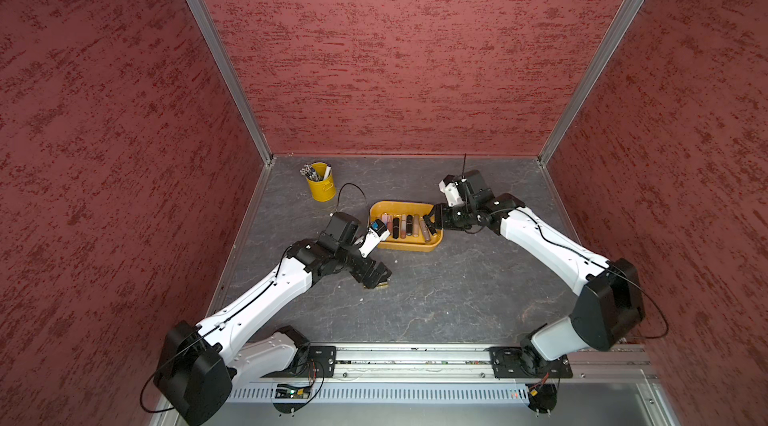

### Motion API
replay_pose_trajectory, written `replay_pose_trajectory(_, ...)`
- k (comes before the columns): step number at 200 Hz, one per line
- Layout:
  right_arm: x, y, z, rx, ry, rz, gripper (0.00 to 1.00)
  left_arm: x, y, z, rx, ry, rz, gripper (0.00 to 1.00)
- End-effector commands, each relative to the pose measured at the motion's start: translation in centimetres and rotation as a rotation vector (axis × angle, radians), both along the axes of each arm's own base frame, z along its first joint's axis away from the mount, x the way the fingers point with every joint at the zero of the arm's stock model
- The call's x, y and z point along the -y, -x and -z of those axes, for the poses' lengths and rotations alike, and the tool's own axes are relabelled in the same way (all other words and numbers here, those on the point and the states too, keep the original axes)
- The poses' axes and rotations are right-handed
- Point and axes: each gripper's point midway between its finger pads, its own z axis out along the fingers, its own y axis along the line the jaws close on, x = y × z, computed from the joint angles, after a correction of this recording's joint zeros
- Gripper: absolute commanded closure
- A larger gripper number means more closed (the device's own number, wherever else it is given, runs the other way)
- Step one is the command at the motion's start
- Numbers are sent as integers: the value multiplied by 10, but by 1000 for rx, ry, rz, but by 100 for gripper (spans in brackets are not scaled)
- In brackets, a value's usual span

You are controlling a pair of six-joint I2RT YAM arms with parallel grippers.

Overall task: Put the lipstick into the storage box
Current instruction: Pick up the lipstick at the center of the board.

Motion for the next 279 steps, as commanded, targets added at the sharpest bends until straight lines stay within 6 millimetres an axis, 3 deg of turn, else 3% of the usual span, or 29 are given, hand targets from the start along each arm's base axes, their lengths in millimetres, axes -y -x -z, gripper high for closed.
replay_pose_trajectory(1,0,7,0,-13,-46,15,47,-8,1,17,20,-127,122,0)
replay_pose_trajectory(5,2,10,-6,2,-55,15,47,-9,1,21,10,-143,133,0)
replay_pose_trajectory(40,5,18,1,-16,-51,17,47,-13,6,48,-22,-245,223,4)
replay_pose_trajectory(80,4,16,1,-16,-56,15,47,-14,7,62,-38,-279,240,7)
replay_pose_trajectory(129,1,14,6,-23,-60,12,47,-30,4,89,-93,-433,222,16)
replay_pose_trajectory(279,3,15,7,-15,-48,10,47,-27,3,113,-150,-452,243,18)
